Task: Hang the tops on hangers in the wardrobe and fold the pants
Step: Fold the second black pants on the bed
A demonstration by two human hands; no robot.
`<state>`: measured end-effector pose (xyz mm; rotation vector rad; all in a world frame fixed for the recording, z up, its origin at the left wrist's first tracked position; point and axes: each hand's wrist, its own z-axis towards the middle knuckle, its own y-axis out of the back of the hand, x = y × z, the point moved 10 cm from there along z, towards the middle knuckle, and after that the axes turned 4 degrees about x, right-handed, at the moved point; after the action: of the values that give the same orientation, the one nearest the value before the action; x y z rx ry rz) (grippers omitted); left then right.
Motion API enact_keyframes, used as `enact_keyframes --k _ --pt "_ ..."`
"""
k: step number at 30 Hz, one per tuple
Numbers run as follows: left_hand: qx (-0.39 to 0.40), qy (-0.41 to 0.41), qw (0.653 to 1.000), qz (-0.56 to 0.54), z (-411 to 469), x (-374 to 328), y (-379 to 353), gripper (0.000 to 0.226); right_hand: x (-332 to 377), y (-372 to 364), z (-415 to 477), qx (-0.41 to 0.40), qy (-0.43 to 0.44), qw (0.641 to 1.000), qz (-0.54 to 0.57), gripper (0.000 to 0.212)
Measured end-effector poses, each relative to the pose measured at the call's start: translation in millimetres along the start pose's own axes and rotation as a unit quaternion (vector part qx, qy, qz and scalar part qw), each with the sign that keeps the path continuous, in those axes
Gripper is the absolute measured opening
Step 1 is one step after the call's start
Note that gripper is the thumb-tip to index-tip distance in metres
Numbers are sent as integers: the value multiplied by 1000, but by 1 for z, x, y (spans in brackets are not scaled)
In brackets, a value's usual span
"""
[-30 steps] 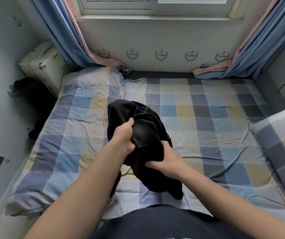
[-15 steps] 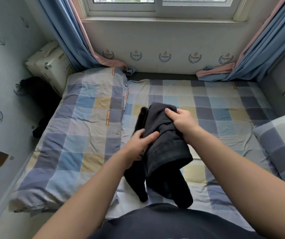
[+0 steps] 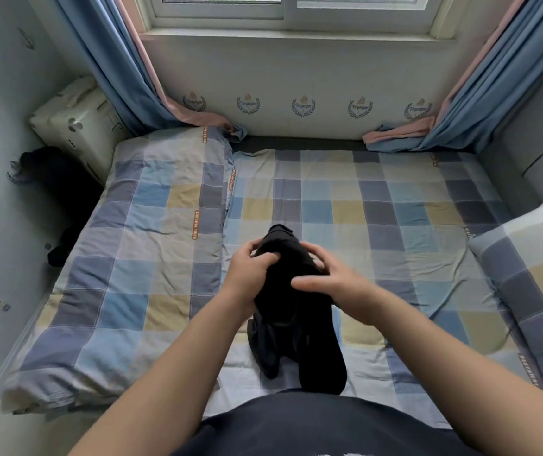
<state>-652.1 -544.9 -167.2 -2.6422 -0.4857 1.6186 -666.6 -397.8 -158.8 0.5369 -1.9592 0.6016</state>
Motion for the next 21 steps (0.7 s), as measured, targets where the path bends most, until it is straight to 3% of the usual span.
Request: enact_keyframes --k 3,6,9,13,17,19,21 --pt "27 4 999 47 3 -1 -4 21 -9 20 1 -110 21 989 -95 32" --pt "40 -19 991 129 2 -9 -8 21 5 46 1 -194 46 965 -171 39" --pt "64 -133 932 330 1 -40 -17 39 36 71 -3 -247 76 936 -240 42" --pt "86 -218 834 499 -10 -59 -45 81 84 73 -3 -242 116 920 -286 21" --pt "-1 -254 855 452 -7 -69 -45 43 111 68 6 -204 109 917 -324 4" --pt "-60 -235 844 479 4 -73 -28 37 106 69 10 -163 67 905 -386 9" --pt "-88 -208 822 523 18 -73 -12 33 91 74 14 -138 20 870 -473 10"
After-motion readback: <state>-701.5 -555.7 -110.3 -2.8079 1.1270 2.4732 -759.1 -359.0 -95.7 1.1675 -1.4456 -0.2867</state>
